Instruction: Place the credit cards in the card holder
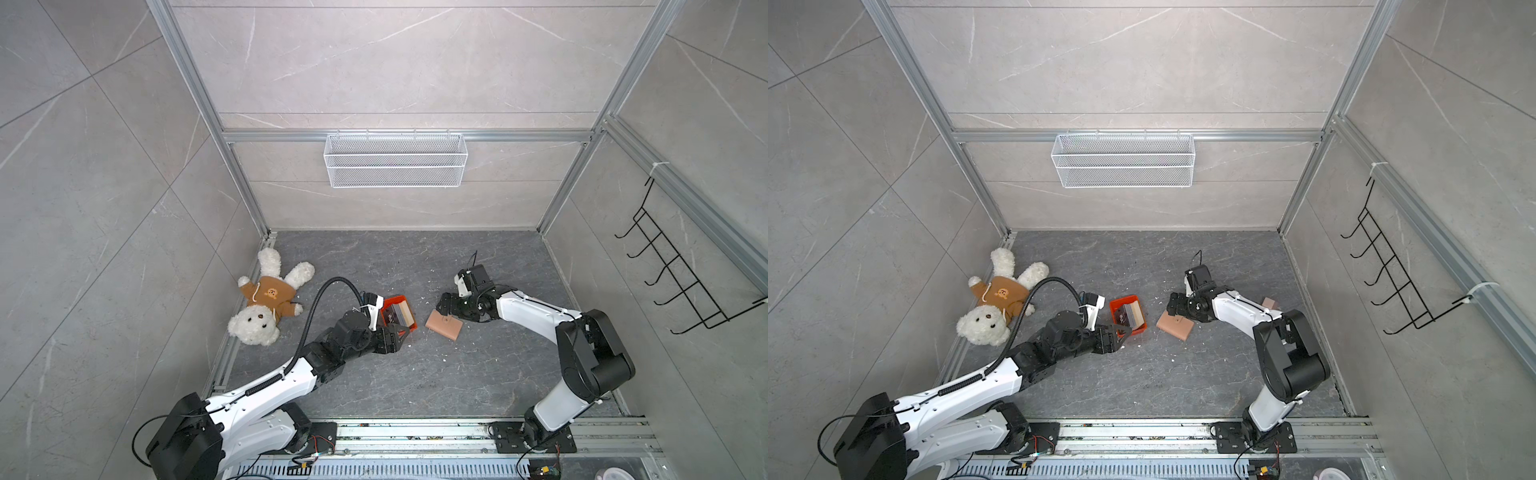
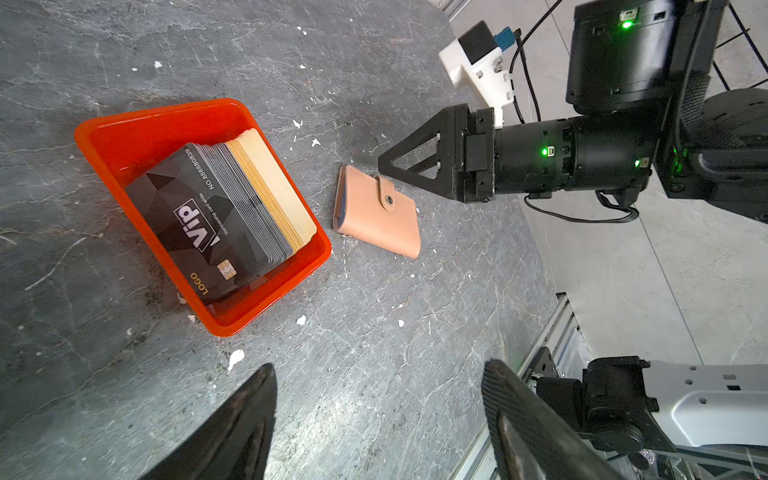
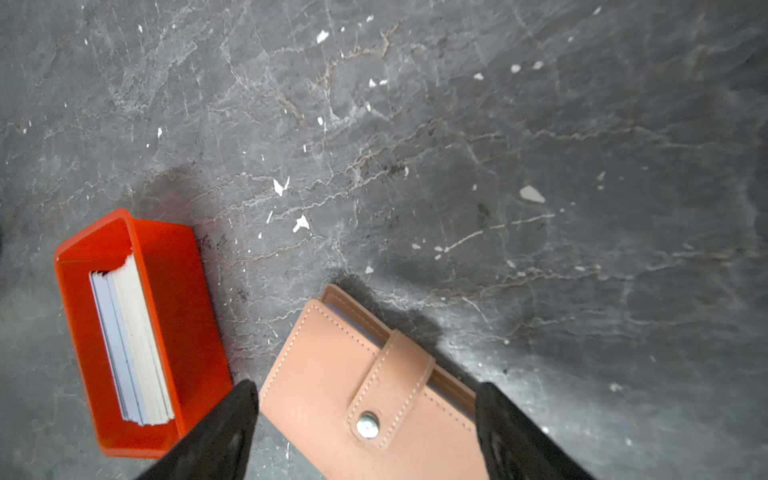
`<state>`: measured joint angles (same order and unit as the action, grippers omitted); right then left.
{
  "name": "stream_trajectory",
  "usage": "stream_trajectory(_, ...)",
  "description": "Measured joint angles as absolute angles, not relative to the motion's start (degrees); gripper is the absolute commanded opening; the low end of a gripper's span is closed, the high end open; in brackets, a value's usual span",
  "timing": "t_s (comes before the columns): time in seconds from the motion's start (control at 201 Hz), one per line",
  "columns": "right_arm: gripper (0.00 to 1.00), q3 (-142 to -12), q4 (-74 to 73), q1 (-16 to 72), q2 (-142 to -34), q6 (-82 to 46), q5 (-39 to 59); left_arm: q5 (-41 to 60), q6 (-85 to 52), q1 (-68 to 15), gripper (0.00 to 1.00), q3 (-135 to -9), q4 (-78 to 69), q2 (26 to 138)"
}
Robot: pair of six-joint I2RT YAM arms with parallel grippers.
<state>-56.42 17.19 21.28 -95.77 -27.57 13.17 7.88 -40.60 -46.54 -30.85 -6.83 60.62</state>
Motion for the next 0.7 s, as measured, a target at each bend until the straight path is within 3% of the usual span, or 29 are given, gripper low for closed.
stream_trajectory(0.229, 0.84, -56.1, 16.9, 19.4, -97.2, -27.6, 16.6, 7.7, -40.6, -47.7, 0.78, -30.9, -7.1, 60.8)
stream_trajectory(0.289, 0.83, -55.5, 16.9, 19.1, -97.2, -27.6, 17.2, 7.7, -40.6, -48.0, 0.73, -31.0, -7.5, 61.1)
stream_trajectory(0.697, 0.63, -44.3, 12.3, 18.9, -90.8, -29.8, 20.3, 7.7, -42.6, -50.0, 0.65, -32.4, -9.6, 65.2)
